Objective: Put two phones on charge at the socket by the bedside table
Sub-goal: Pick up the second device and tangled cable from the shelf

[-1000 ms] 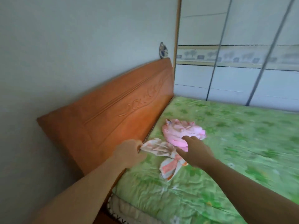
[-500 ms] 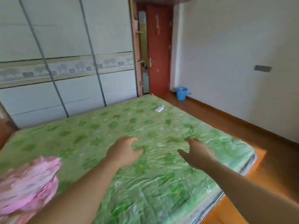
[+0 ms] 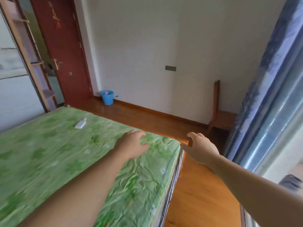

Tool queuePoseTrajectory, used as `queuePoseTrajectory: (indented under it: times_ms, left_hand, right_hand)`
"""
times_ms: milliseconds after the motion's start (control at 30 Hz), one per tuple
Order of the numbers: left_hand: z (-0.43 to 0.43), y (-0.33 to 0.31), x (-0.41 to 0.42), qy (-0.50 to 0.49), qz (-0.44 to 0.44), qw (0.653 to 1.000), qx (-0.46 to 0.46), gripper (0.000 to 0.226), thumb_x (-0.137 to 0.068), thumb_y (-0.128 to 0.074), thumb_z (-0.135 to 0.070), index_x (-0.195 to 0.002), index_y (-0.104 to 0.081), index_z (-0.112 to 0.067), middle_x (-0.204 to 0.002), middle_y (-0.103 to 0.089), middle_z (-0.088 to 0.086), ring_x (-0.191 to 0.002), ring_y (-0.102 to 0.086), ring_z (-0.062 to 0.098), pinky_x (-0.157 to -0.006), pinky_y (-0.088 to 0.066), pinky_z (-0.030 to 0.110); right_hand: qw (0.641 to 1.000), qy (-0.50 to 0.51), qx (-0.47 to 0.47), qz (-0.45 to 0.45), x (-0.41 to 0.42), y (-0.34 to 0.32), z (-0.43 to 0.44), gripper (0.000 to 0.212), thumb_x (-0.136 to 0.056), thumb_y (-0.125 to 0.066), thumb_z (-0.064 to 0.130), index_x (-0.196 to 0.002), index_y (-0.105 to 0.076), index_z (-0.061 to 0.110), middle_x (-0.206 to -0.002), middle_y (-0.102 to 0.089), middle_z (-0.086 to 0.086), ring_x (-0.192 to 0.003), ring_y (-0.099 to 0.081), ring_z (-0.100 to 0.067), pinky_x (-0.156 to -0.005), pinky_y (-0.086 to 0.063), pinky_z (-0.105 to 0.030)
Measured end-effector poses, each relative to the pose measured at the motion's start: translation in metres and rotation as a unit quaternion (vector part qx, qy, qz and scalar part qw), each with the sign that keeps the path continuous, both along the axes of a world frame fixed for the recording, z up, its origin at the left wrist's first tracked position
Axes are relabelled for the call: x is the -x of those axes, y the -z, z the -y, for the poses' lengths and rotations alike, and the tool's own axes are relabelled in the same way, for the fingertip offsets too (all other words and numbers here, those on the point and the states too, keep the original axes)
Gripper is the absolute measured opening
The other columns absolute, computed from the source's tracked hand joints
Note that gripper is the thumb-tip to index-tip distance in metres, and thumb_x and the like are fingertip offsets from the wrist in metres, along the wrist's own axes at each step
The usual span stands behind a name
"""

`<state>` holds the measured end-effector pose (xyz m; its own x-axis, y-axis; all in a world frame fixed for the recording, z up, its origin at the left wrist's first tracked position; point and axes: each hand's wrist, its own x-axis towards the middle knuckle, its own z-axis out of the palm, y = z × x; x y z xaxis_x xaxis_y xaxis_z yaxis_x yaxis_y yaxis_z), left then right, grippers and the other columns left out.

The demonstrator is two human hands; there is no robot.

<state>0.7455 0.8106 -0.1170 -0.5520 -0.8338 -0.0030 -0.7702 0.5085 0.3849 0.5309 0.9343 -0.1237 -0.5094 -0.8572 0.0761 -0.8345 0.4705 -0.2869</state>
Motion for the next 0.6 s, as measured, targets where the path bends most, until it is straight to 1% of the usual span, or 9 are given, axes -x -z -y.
queuePoseTrajectory:
  times_ms: [167,267,367,433,533,567,600]
  left_hand:
    - [0.049,-0.003,0.060,0.055,0.000,0.998,-0.005,0.056,-0.086,-0.055,-0.056,-0.136,-0.049,-0.033,-0.143,-0.044,-0.006,-0.122,-0.051,0.019,-0.096,-0.046,0.037]
    - [0.073,-0.004,0.098,0.079,-0.008,0.997,-0.001,0.055,-0.084,-0.055,-0.056,-0.134,-0.050,-0.033,-0.141,-0.046,-0.007,-0.123,-0.050,0.018,-0.099,-0.045,0.037]
    - [0.094,-0.004,0.142,0.097,-0.009,0.995,0.000,0.054,-0.086,-0.054,-0.055,-0.135,-0.049,-0.034,-0.143,-0.044,-0.007,-0.123,-0.048,0.019,-0.095,-0.044,0.035]
    - [0.106,0.001,0.175,0.110,-0.008,0.994,-0.007,0.053,-0.087,-0.054,-0.054,-0.136,-0.049,-0.034,-0.144,-0.043,-0.007,-0.120,-0.050,0.017,-0.090,-0.043,0.032]
    - [0.125,0.011,0.233,0.118,-0.015,0.993,-0.026,0.053,-0.088,-0.054,-0.052,-0.137,-0.048,-0.033,-0.146,-0.041,-0.008,-0.103,-0.052,0.012,-0.082,-0.040,0.029]
    - [0.134,0.015,0.255,0.118,-0.013,0.993,-0.028,0.053,-0.088,-0.054,-0.052,-0.137,-0.048,-0.033,-0.145,-0.041,-0.009,-0.102,-0.053,0.012,-0.083,-0.040,0.029]
    - [0.143,0.018,0.278,0.119,-0.011,0.993,-0.027,0.053,-0.088,-0.054,-0.053,-0.137,-0.048,-0.033,-0.145,-0.042,-0.009,-0.107,-0.054,0.013,-0.085,-0.042,0.030]
  right_hand:
    - [0.999,0.048,0.009,0.001,0.045,-0.008,0.029,0.065,-0.086,-0.050,0.060,-0.140,-0.042,0.025,-0.133,-0.053,-0.003,-0.113,-0.056,-0.023,-0.092,-0.050,-0.043]
    - [0.997,0.074,0.019,0.005,0.074,-0.010,0.046,0.067,-0.085,-0.050,0.062,-0.141,-0.042,0.026,-0.137,-0.052,-0.003,-0.116,-0.056,-0.023,-0.092,-0.051,-0.043]
    - [0.996,0.091,0.017,0.009,0.109,-0.009,0.061,0.067,-0.086,-0.050,0.062,-0.142,-0.040,0.026,-0.140,-0.050,-0.002,-0.118,-0.055,-0.023,-0.092,-0.052,-0.041]
    - [0.995,0.103,0.013,0.013,0.138,-0.004,0.071,0.067,-0.087,-0.051,0.060,-0.142,-0.040,0.025,-0.141,-0.049,-0.003,-0.119,-0.054,-0.023,-0.093,-0.051,-0.041]
    - [0.993,0.114,0.011,0.024,0.194,0.005,0.087,0.066,-0.088,-0.050,0.059,-0.143,-0.039,0.024,-0.141,-0.048,-0.004,-0.117,-0.055,-0.023,-0.091,-0.051,-0.039]
    - [0.993,0.114,0.011,0.029,0.216,0.008,0.095,0.066,-0.088,-0.050,0.058,-0.143,-0.039,0.024,-0.141,-0.048,-0.004,-0.117,-0.055,-0.023,-0.090,-0.051,-0.036]
    - [0.993,0.113,0.013,0.032,0.240,0.011,0.104,0.065,-0.089,-0.050,0.057,-0.143,-0.039,0.023,-0.141,-0.048,-0.004,-0.117,-0.055,-0.023,-0.088,-0.050,-0.034]
